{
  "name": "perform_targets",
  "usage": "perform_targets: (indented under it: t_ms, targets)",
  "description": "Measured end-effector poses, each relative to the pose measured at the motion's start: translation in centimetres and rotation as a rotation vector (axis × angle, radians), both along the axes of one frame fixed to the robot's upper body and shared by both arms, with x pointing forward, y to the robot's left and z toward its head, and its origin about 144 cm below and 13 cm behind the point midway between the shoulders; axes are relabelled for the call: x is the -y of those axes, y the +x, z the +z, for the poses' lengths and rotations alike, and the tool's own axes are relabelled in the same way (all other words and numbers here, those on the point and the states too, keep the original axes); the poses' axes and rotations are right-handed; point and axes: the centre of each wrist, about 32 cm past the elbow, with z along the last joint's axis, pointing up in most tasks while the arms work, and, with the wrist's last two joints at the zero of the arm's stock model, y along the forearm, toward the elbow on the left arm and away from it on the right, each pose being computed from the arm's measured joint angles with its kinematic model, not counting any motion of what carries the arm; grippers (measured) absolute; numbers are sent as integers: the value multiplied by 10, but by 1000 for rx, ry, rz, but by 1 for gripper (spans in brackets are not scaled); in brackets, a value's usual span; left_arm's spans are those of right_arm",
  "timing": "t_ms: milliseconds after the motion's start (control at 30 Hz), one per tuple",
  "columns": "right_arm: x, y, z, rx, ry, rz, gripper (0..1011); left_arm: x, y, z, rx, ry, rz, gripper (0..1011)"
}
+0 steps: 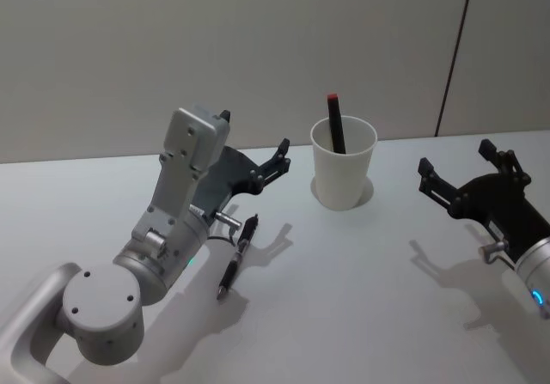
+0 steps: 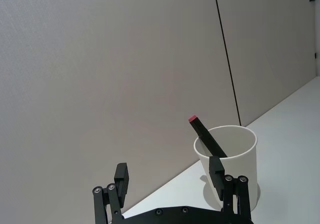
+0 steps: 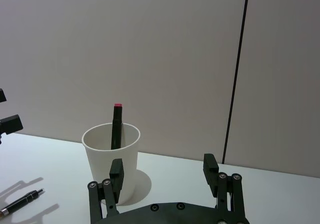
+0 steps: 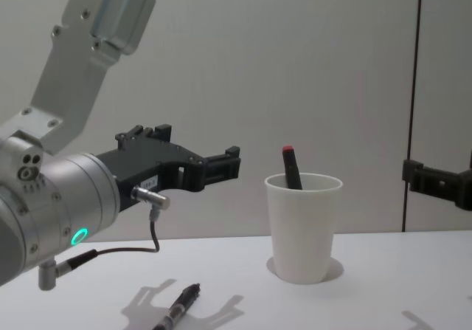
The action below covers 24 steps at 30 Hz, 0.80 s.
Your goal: Place the pen into the pen holder.
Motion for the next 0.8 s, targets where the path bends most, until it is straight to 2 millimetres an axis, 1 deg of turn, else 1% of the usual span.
perform_targets:
  t_ms: [500, 800]
  targets:
    - [0, 0, 0, 0, 0, 1, 1001, -2, -1, 1, -15, -8, -4, 1001]
    - [0, 0, 0, 1, 0, 1, 1002, -7, -9, 4, -47, -14, -8, 1001]
